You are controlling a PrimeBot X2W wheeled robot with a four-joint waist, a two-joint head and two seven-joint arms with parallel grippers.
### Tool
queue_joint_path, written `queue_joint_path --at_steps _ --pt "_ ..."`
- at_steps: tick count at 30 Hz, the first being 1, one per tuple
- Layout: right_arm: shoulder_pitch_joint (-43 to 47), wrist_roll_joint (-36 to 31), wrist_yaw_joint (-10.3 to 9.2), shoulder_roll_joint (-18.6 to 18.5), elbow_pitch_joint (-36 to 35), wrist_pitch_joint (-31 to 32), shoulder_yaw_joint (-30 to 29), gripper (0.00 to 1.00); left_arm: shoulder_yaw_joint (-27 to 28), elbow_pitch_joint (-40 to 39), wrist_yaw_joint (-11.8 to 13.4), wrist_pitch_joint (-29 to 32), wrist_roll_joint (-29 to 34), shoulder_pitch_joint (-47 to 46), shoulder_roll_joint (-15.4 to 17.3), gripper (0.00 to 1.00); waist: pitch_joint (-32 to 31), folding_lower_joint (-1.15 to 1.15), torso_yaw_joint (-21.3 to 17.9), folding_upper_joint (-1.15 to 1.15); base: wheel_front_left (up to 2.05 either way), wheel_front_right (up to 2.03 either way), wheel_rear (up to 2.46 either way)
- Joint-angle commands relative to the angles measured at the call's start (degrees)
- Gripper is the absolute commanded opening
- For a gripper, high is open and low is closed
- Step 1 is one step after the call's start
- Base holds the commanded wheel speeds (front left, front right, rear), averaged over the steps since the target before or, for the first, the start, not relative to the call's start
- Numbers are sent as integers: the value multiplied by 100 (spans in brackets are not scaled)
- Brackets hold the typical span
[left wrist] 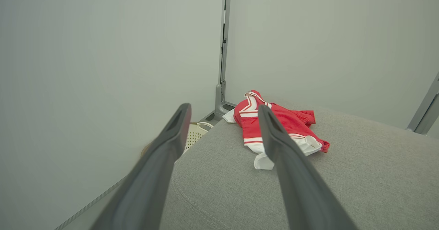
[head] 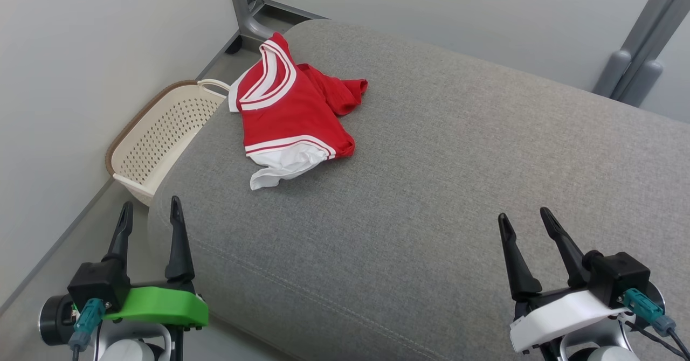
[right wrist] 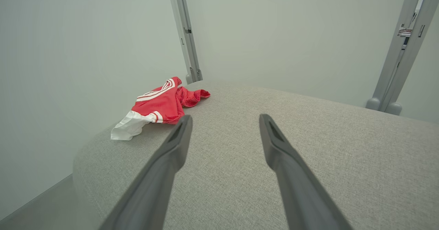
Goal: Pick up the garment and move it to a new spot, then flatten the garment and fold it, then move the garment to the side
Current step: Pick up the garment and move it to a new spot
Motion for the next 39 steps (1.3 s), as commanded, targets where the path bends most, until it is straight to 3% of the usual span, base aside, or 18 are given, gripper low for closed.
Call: queue_joint_path --at_steps 1,10,14,19,23,31,39 --pt "-27 -31 -6 -21 14 -9 4 100 8 1 20 -34 45 78 -9 100 3 0 -2 0 0 0 0" --pt "-49 -81 -6 -81 -8 37 -9 100 -46 32 28 -36 147 -120 25 100 33 0 -3 0 0 0 0" --pt "-61 -90 -6 -133 -68 77 -28 100 -42 -54 -56 61 246 -521 197 100 76 0 -12 0 0 0 0" --pt "78 -160 -6 -149 -249 125 -184 100 -83 -201 -362 435 327 -1581 457 100 242 0 -35 0 0 0 0" --pt "-41 -239 -6 -190 -464 212 -148 100 27 19 -641 927 107 -2469 643 100 634 0 -364 0 0 0 0" --pt "-255 -253 -6 -297 -648 242 -258 100 -112 1750 -1434 2368 -628 -3790 625 100 1366 0 -934 0 0 0 0" --pt "-529 -215 -6 -413 -674 236 -193 100 -327 3431 -1892 2974 -1180 -4364 338 100 1800 0 -1168 0 0 0 0"
